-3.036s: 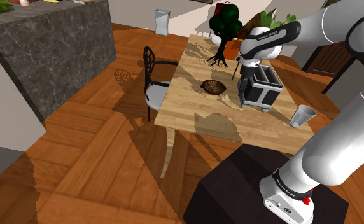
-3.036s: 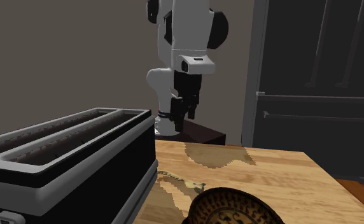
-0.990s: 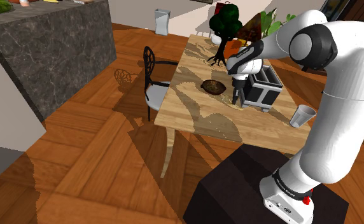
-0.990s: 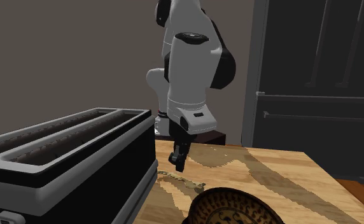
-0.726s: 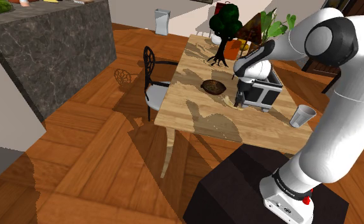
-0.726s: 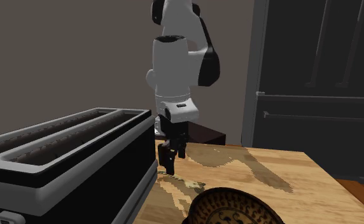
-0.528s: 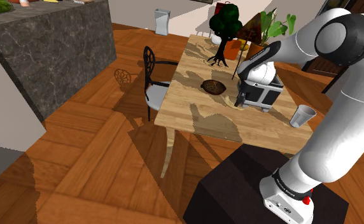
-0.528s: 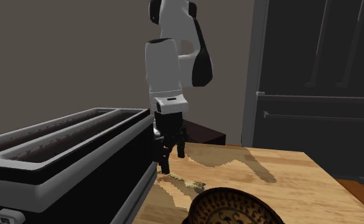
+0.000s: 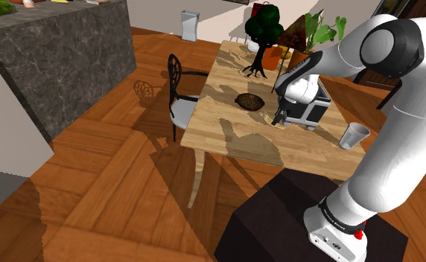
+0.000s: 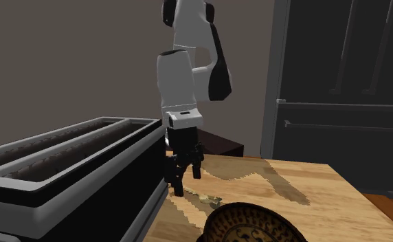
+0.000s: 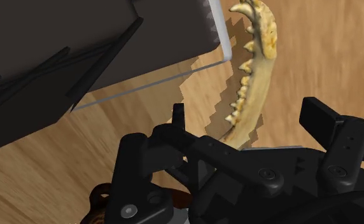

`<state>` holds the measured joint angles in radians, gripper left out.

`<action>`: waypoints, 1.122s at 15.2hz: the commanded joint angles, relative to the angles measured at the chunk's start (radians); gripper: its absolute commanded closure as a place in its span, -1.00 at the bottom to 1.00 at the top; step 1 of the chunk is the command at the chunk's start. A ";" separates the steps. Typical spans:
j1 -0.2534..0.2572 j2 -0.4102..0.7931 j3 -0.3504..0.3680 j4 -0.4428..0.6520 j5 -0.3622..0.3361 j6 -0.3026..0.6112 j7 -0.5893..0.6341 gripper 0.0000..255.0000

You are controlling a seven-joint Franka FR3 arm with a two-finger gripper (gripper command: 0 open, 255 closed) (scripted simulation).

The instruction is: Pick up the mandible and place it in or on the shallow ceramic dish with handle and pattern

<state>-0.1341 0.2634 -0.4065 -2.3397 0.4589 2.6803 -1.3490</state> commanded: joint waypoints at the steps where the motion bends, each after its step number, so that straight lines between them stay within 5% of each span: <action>1: -0.003 0.028 -0.003 -0.009 -0.007 -0.024 0.006 -1.00; 5: -0.007 0.028 0.000 -0.009 -0.009 -0.023 0.007 -1.00; 6: -0.006 0.029 0.003 -0.012 -0.006 -0.018 0.007 1.00; 17: 0.001 0.001 -0.013 -0.012 -0.040 -0.043 0.032 1.00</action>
<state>-0.1324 0.2681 -0.4078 -2.3330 0.4326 2.6836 -1.3287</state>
